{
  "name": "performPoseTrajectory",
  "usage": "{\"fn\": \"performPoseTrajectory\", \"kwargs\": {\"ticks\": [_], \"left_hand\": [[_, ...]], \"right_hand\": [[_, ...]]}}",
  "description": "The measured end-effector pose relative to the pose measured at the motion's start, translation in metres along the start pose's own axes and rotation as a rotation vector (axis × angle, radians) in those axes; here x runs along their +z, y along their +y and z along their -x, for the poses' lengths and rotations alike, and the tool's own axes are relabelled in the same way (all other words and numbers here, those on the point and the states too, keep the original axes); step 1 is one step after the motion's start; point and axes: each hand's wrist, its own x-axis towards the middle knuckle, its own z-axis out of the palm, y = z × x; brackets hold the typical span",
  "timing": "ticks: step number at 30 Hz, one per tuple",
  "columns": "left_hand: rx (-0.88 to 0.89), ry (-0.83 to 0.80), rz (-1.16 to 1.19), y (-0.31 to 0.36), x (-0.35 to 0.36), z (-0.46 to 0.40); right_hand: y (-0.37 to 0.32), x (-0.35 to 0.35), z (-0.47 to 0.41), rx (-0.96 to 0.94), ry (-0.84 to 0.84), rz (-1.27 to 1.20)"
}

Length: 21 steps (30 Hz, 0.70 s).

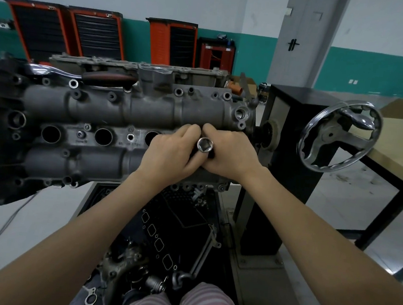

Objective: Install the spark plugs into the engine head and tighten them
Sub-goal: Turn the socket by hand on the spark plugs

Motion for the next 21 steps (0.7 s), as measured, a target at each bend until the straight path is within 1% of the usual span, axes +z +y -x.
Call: {"fn": "performPoseTrajectory", "kwargs": {"ticks": [3, 6, 9, 11, 15, 21], "left_hand": [[0.025, 0.008, 0.018, 0.0011, -0.0012, 0.0000], [0.043, 0.033, -0.019, -0.0005, 0.0005, -0.0002], [0.064, 0.060, -0.078, -0.0037, 0.0031, -0.0006], [0.075, 0.061, -0.068, -0.0047, 0.0034, 0.0002], [0.035, 0.033, 0.020, 0.0008, -0.0014, 0.0000], [0.018, 0.027, -0.001, 0.0005, 0.0013, 0.0002]], "right_hand": [[0.0001, -0.0008, -0.0007, -0.029, -0.022, 0.032], [0.0016, -0.0010, 0.0010, -0.023, 0.033, 0.012], [0.0000, -0.0002, 0.0005, -0.037, 0.045, 0.021], [0.0000, 0.0004, -0.0002, -0.018, 0.048, 0.029], [0.0000, -0.0007, -0.0007, -0.005, 0.019, 0.016], [0.0019, -0.0007, 0.0009, -0.054, 0.020, 0.024]]}}
